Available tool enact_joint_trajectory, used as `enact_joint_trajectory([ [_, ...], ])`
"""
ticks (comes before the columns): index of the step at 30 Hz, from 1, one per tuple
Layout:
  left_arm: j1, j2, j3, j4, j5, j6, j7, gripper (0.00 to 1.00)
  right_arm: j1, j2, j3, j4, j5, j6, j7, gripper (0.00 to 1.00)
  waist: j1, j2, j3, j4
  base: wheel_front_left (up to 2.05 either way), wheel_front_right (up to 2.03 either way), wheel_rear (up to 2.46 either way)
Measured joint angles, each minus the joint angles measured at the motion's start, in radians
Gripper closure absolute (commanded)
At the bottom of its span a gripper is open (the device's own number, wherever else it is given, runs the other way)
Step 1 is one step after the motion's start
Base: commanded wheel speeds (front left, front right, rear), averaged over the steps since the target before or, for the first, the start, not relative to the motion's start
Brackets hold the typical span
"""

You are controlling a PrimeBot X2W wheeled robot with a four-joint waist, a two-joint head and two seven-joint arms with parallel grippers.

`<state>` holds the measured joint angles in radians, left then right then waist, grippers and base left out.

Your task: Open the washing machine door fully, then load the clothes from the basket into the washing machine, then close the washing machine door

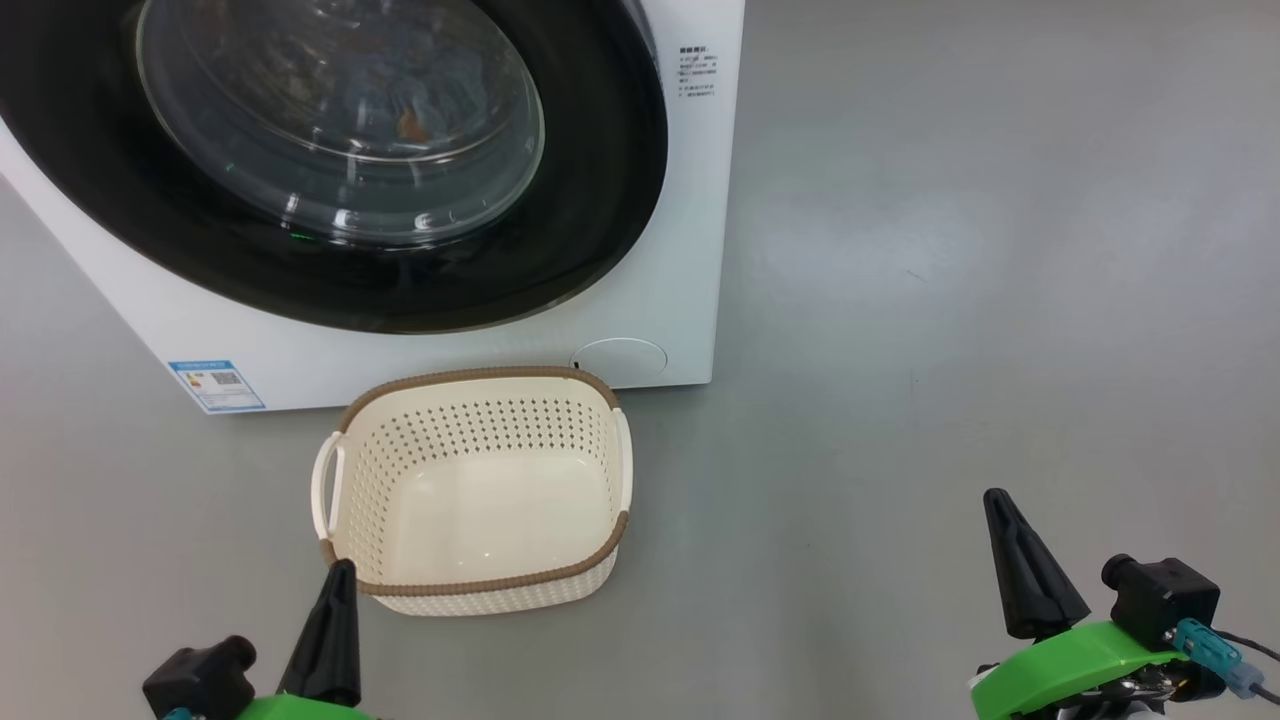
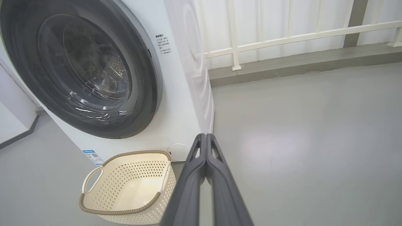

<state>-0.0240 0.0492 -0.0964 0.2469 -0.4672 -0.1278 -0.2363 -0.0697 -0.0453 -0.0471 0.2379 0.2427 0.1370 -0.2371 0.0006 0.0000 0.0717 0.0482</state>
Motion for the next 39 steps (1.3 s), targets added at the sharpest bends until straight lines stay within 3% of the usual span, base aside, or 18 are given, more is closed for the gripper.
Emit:
enact_joint_trajectory([
  [39,-0.003,0.003,0.038,0.005,-0.376,0.0,0.097,1.0,0.0,0.0,-0.029,0.009,0.432,0.0,0.11,1.0,-0.0004,0.0,-0.02,-0.016,0.0,0.0,0.0],
])
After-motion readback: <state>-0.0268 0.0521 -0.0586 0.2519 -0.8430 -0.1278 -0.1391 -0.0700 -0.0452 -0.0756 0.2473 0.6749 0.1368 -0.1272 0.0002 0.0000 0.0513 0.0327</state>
